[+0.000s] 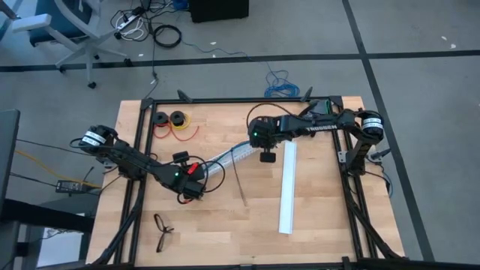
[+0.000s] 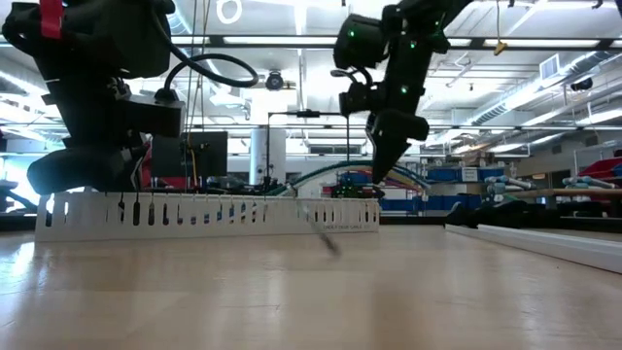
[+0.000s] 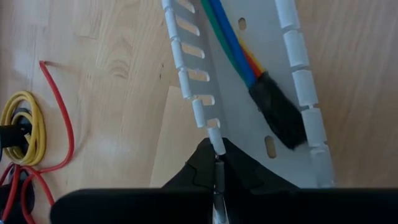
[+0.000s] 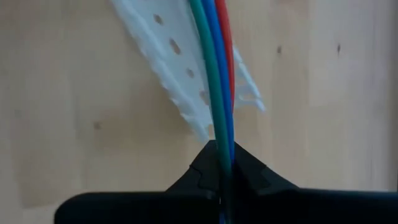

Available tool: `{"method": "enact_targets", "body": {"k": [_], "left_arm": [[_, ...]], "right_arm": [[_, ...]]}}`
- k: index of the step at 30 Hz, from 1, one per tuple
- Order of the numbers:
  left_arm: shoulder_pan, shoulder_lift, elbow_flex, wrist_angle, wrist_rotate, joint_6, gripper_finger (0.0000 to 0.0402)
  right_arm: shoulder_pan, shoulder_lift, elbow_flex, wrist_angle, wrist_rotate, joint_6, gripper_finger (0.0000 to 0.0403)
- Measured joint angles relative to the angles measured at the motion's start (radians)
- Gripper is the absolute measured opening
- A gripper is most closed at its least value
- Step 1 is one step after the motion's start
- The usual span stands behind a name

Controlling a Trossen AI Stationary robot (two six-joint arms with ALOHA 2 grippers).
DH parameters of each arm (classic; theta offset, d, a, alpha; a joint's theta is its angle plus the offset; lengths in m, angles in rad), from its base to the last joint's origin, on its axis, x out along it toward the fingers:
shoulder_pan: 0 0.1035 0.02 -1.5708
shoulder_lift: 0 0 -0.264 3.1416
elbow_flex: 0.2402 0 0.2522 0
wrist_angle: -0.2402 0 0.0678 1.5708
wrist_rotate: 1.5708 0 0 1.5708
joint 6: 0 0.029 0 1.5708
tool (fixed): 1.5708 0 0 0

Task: Ziptie cables
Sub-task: Put the zip-tied cables into the white cable duct

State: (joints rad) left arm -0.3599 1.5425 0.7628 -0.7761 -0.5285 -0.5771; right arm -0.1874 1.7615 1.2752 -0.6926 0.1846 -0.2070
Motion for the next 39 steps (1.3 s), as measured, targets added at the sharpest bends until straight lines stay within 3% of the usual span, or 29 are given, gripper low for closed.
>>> {"method": "enact_targets", "body": {"k": [11,20,25,34,39], "left_arm": [[0.000,0.000,0.000,0.000,0.001,0.000,0.0019],[-0.001,0.000,0.000,0.000,0.001,0.000,0.0019],[-0.001,0.000,0.000,0.003,0.001,-0.002,0.0019],[-0.001,0.000,0.000,0.018,0.001,-0.003,0.0019],[-0.001,0.000,0.000,0.018,0.004,-0.003,0.0019]], "right_arm": [[-0.117,0.003,-0.093,0.095,-0.208,-0.068,0.0010],[-0.118,0.005,-0.173,0.198,-0.224,-0.121,0.0018],[-0.122,0.005,-0.173,0.225,-0.237,-0.121,0.0049],[-0.134,0.005,-0.173,0.190,-0.230,-0.097,0.0141],[-0.140,0.001,-0.172,0.164,-0.204,-0.098,0.0166]]}}
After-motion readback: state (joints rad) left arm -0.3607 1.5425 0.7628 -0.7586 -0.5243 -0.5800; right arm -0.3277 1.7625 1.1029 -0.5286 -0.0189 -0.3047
